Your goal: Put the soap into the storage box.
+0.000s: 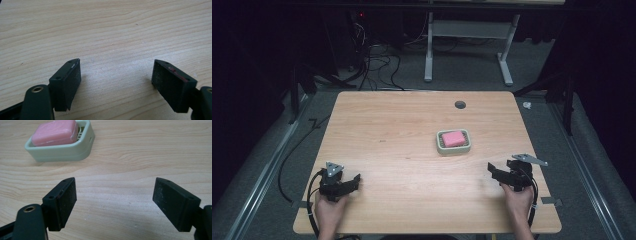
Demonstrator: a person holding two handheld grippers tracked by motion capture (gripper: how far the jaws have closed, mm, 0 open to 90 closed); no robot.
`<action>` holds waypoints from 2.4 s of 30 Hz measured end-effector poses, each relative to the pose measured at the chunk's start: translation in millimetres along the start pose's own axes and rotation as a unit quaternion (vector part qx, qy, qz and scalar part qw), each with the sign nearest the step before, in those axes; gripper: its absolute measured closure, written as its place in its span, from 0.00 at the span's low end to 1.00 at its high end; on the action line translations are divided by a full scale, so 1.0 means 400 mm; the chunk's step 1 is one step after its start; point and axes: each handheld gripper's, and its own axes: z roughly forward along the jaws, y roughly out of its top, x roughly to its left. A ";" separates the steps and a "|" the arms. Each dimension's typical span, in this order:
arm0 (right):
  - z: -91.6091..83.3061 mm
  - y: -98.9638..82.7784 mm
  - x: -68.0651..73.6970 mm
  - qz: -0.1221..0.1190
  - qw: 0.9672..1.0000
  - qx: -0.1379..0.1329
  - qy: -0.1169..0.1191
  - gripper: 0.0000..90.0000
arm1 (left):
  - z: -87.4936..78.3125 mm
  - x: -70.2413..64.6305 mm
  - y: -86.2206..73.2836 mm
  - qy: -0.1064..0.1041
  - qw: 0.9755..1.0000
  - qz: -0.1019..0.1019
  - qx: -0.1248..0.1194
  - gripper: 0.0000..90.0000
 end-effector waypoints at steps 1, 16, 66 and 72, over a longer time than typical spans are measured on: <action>0.001 -0.002 0.000 -0.002 1.000 0.001 -0.001 0.22 | 0.000 0.000 0.000 0.000 1.000 0.000 0.000 0.27; 0.011 -0.026 0.004 -0.010 1.000 0.014 -0.017 0.22 | 0.000 0.000 0.000 0.000 1.000 0.000 0.000 0.27; 0.029 -0.068 0.032 -0.057 0.995 0.048 -0.061 0.21 | 0.000 0.000 0.000 0.000 1.000 0.000 0.000 0.27; 0.034 -0.069 0.035 -0.068 0.994 0.047 -0.066 0.21 | 0.000 0.000 0.000 0.000 1.000 0.000 0.000 0.27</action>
